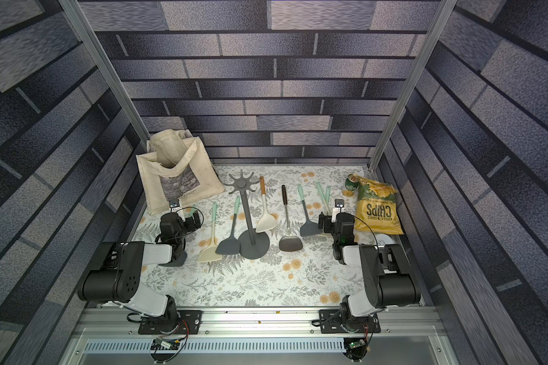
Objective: Take the spatula off the kitchen utensil rack
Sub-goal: Reset both arms
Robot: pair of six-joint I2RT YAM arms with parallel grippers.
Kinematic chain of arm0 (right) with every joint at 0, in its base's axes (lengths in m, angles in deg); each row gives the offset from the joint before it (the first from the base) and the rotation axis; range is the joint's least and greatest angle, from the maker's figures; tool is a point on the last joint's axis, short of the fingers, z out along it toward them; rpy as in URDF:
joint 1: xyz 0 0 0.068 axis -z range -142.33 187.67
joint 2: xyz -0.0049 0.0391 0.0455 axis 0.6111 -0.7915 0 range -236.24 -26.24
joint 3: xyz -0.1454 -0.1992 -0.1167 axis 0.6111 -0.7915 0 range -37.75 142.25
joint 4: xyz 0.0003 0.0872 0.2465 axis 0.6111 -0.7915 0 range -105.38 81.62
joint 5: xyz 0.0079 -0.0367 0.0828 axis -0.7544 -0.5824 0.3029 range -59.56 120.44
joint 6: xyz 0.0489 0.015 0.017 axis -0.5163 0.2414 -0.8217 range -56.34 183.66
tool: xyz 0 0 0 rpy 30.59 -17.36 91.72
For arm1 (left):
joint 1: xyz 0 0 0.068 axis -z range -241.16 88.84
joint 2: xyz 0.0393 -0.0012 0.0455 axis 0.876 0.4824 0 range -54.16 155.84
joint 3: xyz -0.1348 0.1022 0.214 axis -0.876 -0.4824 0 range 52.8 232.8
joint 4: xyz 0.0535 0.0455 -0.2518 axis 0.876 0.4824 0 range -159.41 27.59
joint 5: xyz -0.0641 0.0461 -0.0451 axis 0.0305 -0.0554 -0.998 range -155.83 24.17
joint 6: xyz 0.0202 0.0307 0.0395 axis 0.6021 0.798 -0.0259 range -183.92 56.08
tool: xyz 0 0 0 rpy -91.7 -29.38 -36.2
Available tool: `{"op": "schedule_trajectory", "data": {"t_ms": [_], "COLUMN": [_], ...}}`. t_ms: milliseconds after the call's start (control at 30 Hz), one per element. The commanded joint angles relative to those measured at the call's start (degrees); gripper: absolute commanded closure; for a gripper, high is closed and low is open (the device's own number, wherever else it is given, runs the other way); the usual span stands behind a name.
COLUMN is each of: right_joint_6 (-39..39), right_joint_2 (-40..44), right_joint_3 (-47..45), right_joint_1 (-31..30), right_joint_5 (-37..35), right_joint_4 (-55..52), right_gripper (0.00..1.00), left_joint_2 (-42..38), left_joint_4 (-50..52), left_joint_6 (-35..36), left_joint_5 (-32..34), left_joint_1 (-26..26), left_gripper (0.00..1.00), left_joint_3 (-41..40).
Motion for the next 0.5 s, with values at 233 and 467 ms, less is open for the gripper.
{"op": "schedule_trajectory", "data": {"t_ms": [233,467], "right_joint_6": [1.7,1.1], "right_joint_2": [0.0,-0.4], "right_joint_3": [-0.8,0.0], "right_joint_1": [0.2,0.5], "right_joint_5": [3.0,3.3], "right_joint_4": [6.6,5.5], "right_gripper": [0.00,0.00], "left_joint_2": [-0.2,-0.1], "left_joint_4": [0.0,0.2], "left_joint_6": [-0.2,-0.2], "left_joint_5": [0.4,0.2], "left_joint_1": [-0.2,-0.2], "left_gripper": [0.00,0.00], "left_joint_3": [0.8,0.9]}}
